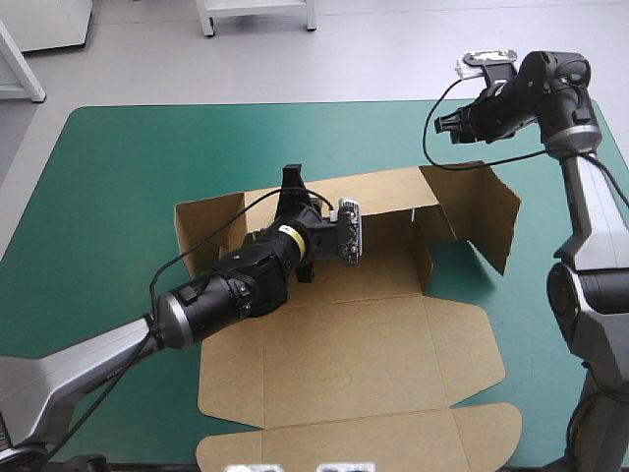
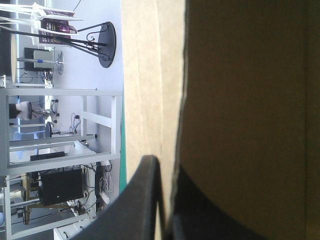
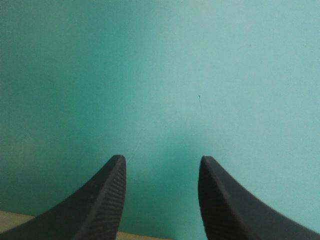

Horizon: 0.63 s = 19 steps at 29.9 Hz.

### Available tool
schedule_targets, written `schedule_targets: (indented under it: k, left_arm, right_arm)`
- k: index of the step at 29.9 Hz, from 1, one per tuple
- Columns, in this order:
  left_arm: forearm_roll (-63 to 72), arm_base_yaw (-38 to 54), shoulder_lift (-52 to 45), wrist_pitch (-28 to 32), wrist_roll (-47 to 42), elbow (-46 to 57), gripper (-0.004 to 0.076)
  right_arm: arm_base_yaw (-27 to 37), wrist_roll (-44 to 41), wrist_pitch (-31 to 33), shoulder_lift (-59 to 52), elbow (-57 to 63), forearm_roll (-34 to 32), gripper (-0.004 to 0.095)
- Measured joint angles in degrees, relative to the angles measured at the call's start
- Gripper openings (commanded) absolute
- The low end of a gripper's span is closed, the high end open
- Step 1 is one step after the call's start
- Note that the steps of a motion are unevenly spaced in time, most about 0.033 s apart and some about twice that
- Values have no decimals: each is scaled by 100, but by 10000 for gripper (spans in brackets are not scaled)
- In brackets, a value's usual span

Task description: Fold the box

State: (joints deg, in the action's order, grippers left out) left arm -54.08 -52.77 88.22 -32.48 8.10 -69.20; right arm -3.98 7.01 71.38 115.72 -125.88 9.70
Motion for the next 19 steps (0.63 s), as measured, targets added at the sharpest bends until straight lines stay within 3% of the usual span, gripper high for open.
schedule_targets:
  k: [10, 19]
  left_arm:
    - [0, 0, 0, 0, 0, 0, -8]
    - [5, 0, 0, -6, 0, 0, -8]
  right_arm:
    - [-56, 27, -6, -31, 607, -68, 427]
    - [-68, 174, -29, -822, 1666, 1, 424]
